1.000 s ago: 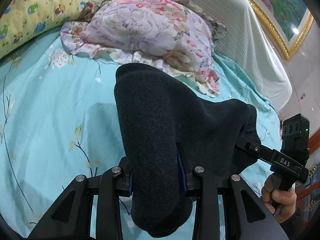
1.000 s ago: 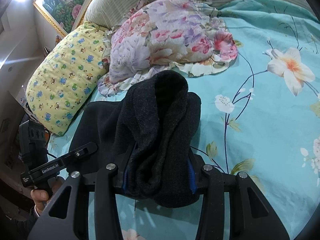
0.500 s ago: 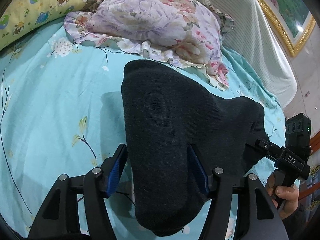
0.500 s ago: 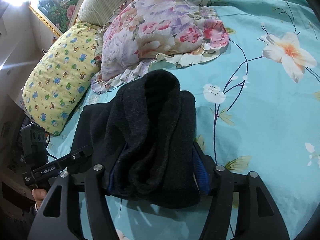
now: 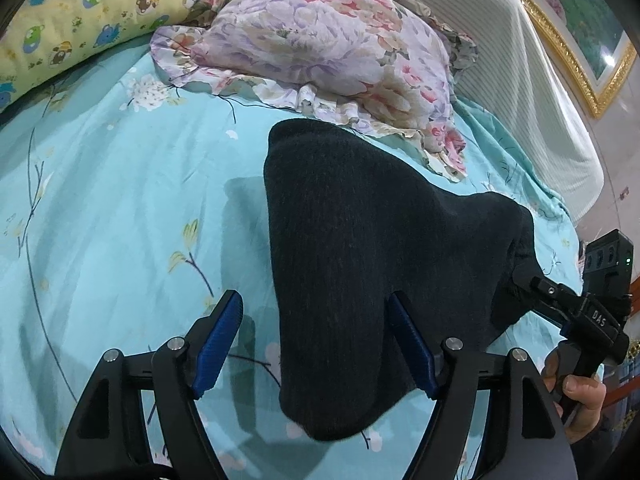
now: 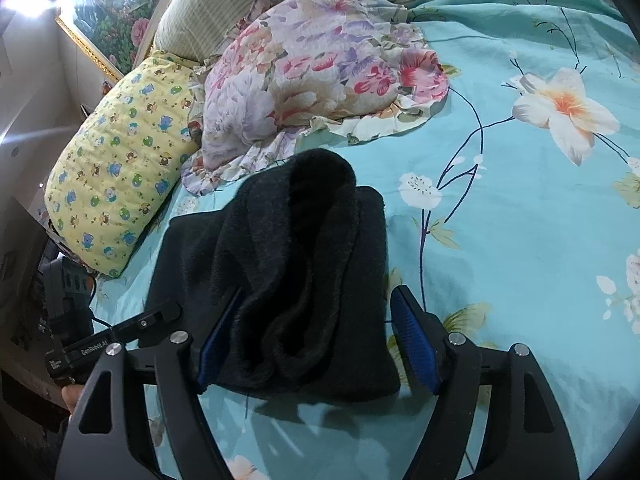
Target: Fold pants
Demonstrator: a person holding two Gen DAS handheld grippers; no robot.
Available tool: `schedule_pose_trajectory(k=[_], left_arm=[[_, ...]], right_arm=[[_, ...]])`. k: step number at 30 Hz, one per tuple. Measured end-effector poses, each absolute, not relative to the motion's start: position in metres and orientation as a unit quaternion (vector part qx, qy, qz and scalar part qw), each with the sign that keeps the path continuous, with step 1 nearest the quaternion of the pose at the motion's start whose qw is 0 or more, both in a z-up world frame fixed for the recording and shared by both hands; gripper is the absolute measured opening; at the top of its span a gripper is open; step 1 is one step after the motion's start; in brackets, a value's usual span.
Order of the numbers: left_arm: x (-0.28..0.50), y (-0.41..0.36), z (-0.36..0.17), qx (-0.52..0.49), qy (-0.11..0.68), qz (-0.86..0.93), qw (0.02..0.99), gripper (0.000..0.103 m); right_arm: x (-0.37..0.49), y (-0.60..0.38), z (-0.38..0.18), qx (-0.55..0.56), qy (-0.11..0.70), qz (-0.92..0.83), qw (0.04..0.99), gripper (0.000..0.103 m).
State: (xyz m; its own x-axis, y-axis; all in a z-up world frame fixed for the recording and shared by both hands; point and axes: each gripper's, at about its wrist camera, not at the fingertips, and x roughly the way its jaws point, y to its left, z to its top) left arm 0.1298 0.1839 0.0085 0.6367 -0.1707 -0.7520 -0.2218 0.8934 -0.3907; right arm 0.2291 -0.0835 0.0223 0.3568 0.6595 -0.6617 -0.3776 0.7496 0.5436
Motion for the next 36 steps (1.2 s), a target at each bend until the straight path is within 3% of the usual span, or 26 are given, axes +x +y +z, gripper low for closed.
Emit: schedule_pose_trajectory(k=[13,36], left_arm=[[0.093,0.169,0.022,-0.196,0.402,0.042,0.894,0.079],[0.051,0.128,0.029,-0.112,0.380,0.083,0.915,0.082]], right_arm=[[0.189,-0.086,0.038,0.126,0.426,0.322,0.836,0.091],[0.120,-0.064,0.051,-0.016,0.352,0.326,0.877,0.099]])
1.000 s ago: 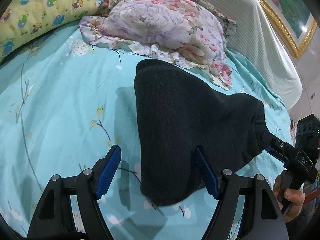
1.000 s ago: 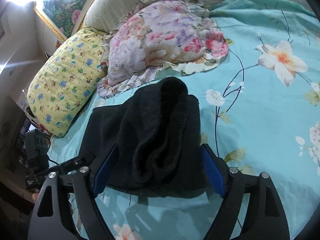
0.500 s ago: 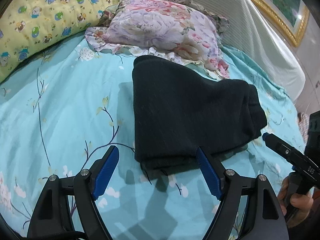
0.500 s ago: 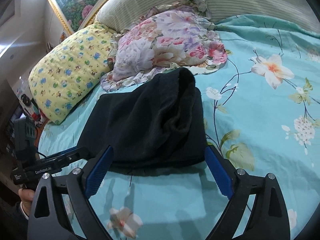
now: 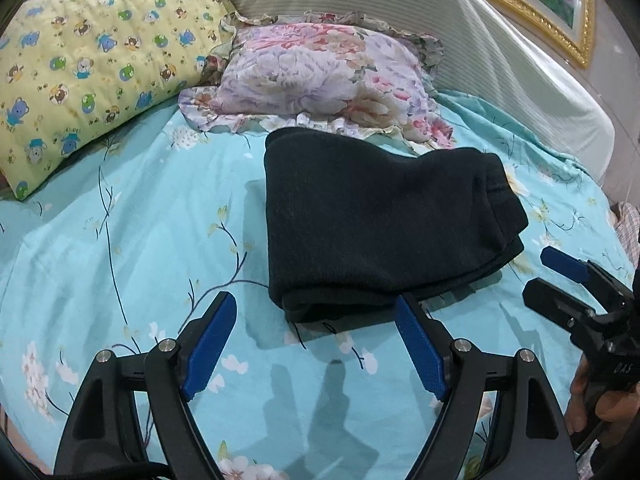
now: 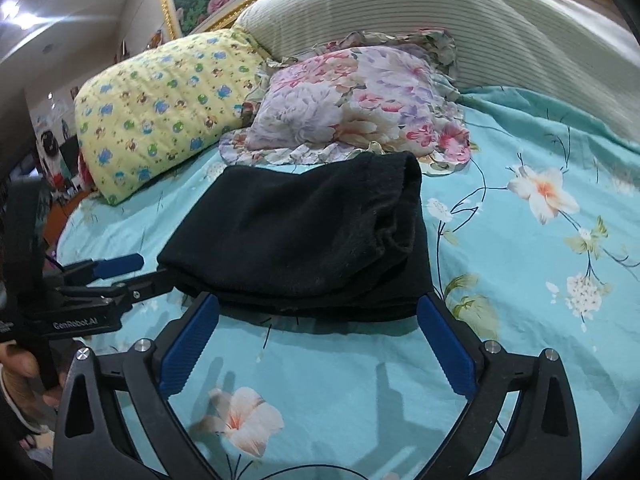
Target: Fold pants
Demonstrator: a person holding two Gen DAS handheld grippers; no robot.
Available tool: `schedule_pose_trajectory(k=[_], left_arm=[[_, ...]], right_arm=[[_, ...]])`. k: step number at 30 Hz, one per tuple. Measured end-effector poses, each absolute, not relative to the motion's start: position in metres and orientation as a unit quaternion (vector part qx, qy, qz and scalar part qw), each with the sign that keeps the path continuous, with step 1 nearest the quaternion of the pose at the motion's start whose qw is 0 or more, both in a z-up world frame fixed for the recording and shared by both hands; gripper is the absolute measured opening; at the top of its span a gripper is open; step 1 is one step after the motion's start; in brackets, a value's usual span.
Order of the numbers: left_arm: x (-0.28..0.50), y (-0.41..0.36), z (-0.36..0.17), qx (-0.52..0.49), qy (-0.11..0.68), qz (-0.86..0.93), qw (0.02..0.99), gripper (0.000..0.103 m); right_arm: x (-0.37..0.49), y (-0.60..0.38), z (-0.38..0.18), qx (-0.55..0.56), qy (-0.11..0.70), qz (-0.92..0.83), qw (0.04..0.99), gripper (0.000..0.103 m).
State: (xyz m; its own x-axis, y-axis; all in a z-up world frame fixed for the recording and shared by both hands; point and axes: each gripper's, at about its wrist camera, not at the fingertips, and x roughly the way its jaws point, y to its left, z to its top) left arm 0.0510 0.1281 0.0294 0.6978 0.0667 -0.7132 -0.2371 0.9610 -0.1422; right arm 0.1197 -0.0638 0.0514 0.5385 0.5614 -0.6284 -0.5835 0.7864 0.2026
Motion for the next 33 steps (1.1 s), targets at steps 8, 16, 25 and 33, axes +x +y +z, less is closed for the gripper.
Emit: schedule_pose_trajectory(k=[8,16,25,33], left_arm=[[0.053,0.126,0.023,-0.109,0.384,0.085,0.913,0.082],[0.053,0.124,0.018,-0.108,0.382,0.093,0.913,0.083],[0.056,0.120,0.010,-0.092,0.386,0.100,0.912,0.083],[0.059,0.119,0.005,-0.084,0.386,0.109,0.912,0.083]], right_arm=[[0.115,-0.056,0.045,-0.039,0.350,0.334,0.874,0.099],[0.116,-0.051,0.039,-0.050,0.347,0.328,0.877,0.099],[0.117,-0.050,0.032,-0.049,0.344,0.320,0.882,0.099],[0.119,-0.049,0.026,-0.049,0.347,0.316,0.882,0.099]])
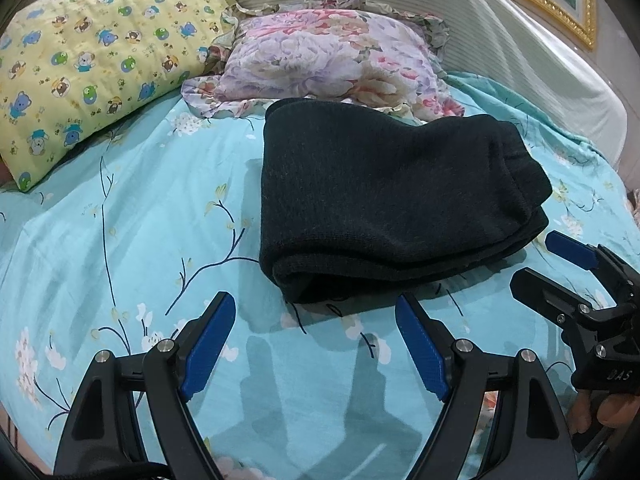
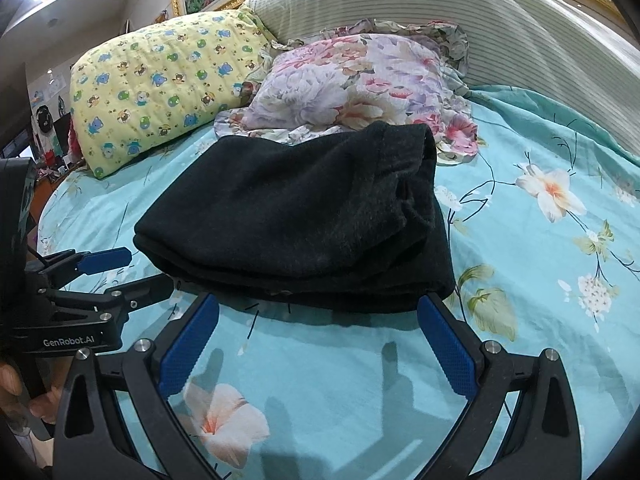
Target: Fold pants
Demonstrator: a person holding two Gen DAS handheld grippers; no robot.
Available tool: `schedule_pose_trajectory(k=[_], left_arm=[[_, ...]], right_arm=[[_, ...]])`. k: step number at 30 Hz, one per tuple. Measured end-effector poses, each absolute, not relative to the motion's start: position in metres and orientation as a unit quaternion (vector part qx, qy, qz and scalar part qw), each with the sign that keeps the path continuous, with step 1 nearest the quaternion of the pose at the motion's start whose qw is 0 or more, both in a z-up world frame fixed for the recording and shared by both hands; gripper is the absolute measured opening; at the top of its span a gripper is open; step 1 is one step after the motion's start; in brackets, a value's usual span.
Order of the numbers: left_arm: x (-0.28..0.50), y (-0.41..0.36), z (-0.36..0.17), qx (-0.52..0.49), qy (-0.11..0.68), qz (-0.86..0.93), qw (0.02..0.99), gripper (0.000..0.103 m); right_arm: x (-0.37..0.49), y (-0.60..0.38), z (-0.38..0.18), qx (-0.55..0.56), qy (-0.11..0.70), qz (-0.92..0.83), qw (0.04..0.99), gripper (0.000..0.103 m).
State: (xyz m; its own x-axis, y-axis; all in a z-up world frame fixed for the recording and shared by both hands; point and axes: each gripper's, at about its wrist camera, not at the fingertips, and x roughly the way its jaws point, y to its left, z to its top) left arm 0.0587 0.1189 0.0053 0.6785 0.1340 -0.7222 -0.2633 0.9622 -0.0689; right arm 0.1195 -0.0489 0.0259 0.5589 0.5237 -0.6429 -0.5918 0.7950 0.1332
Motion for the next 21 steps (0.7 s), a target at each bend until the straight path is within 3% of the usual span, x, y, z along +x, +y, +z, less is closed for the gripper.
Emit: schedule_pose_trajectory(k=[21], left_arm=[[0.0632,0.1163,0.0018,-0.072,0.386,0.111,0.913,0.083]], right_arm=[[0.1239,-0.0486,0.0240,-0.048,0.341,0.311,0.886,0.100]])
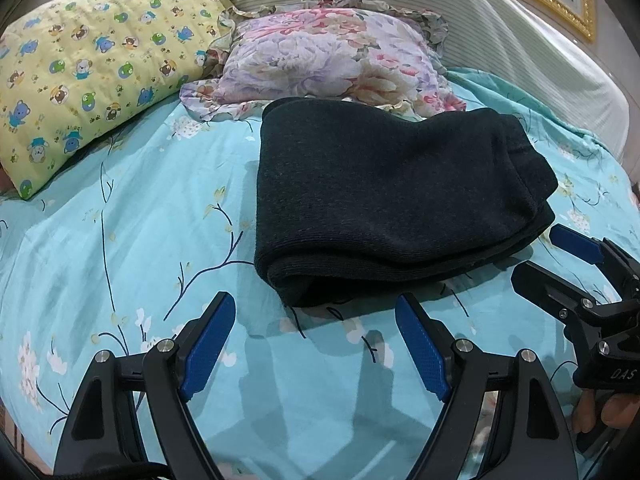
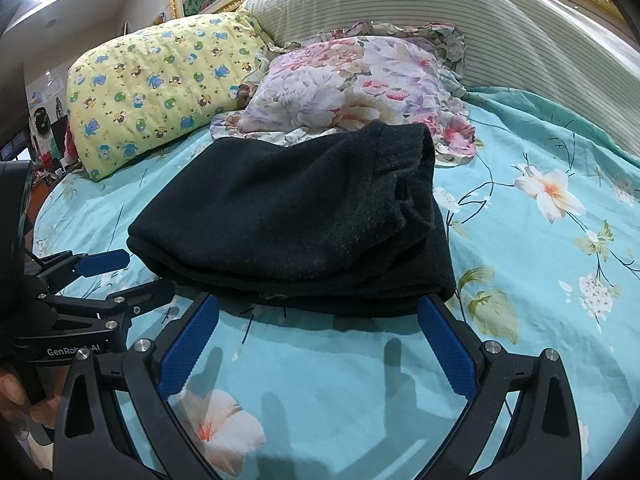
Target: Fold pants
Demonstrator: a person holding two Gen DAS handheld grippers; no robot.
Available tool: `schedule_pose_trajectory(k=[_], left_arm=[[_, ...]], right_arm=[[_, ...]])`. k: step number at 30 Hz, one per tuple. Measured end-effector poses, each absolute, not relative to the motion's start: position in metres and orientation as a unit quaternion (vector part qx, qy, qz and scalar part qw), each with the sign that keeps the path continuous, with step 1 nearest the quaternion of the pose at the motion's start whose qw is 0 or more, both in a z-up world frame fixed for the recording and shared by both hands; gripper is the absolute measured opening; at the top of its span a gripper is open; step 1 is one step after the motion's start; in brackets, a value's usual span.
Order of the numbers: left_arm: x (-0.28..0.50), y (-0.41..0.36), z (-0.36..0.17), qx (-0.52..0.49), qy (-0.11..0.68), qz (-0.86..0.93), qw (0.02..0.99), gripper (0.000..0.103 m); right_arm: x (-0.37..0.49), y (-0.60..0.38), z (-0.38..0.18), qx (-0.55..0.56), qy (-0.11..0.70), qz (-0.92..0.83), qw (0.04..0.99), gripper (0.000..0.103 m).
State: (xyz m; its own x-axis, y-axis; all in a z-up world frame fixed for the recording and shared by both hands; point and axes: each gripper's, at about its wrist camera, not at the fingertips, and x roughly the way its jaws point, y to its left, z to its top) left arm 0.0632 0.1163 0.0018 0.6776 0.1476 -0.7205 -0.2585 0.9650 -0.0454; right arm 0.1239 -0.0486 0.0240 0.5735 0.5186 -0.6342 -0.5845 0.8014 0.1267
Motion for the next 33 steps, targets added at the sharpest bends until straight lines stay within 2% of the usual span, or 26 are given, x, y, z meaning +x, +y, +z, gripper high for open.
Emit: schedule_pose_trajectory(k=[33], left_arm=[[0.053,0.116,0.014,-0.075,0.366,0.112,0.921,0.083]], right_arm=[[0.120,-0.052,0.028,-0.038,0.335,0.310,0.889,0.100]])
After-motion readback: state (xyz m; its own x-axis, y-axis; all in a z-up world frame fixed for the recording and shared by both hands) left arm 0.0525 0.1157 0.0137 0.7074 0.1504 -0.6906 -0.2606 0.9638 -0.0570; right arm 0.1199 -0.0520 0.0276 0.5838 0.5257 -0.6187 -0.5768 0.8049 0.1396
